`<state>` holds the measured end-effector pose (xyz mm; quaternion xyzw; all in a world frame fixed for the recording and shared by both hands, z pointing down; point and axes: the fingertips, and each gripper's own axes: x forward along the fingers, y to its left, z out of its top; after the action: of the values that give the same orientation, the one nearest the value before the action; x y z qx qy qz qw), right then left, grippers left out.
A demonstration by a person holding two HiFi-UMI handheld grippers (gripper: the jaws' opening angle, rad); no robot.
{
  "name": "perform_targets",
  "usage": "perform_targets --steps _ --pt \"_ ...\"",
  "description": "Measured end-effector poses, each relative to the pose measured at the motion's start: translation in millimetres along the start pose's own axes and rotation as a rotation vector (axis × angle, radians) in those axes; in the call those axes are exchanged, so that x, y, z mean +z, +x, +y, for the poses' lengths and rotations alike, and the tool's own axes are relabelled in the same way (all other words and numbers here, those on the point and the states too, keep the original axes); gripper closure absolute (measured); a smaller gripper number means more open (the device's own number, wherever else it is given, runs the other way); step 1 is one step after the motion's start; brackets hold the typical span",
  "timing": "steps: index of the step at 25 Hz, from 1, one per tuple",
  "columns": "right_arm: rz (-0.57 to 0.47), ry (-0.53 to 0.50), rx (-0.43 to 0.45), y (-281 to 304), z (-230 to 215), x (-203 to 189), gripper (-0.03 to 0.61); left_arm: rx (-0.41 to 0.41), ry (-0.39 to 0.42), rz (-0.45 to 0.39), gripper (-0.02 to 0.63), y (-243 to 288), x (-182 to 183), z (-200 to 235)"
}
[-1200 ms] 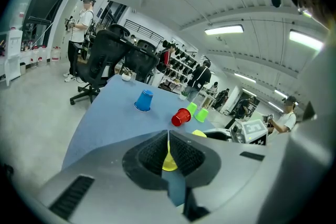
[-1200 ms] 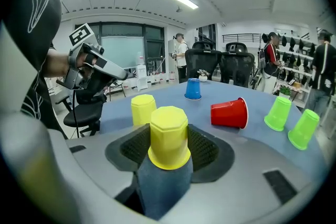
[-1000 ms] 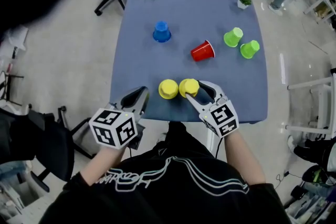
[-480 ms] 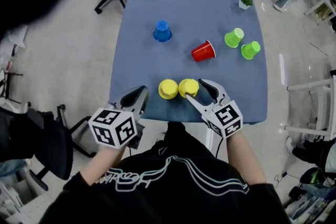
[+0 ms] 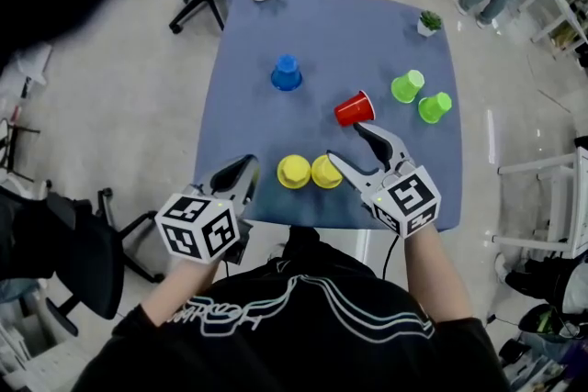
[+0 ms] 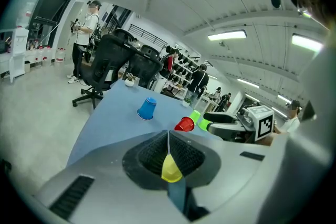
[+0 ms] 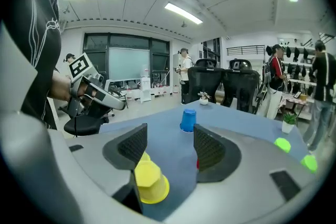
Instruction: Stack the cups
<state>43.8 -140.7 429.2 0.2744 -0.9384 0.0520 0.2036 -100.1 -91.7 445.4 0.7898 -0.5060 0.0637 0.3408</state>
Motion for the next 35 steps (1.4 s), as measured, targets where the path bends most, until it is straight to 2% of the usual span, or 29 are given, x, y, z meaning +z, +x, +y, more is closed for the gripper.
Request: perform_targets --steps 9,17,25,35 --pt "0.007 -0.059 0.025 50.9 -28.9 42.0 0.301 0.051 -0.018 -0.048 0.583 -4.4 24.6 17.8" --pt "0.035 -0.062 0.056 109.2 -47.5 55.6 0.301 0.11 -0.045 -0.062 0.583 -6.8 33.7 39.2" --pt "0.104 -0.035 0.034 166.0 -64.8 38.0 0.301 0.163 -0.076 -0.071 0.583 -8.8 38.2 63.8" --pt "0.178 0.004 0.015 204.9 -74.8 9.3 0.301 0.199 -0.094 -0.065 0.583 -10.2 37.4 83.1"
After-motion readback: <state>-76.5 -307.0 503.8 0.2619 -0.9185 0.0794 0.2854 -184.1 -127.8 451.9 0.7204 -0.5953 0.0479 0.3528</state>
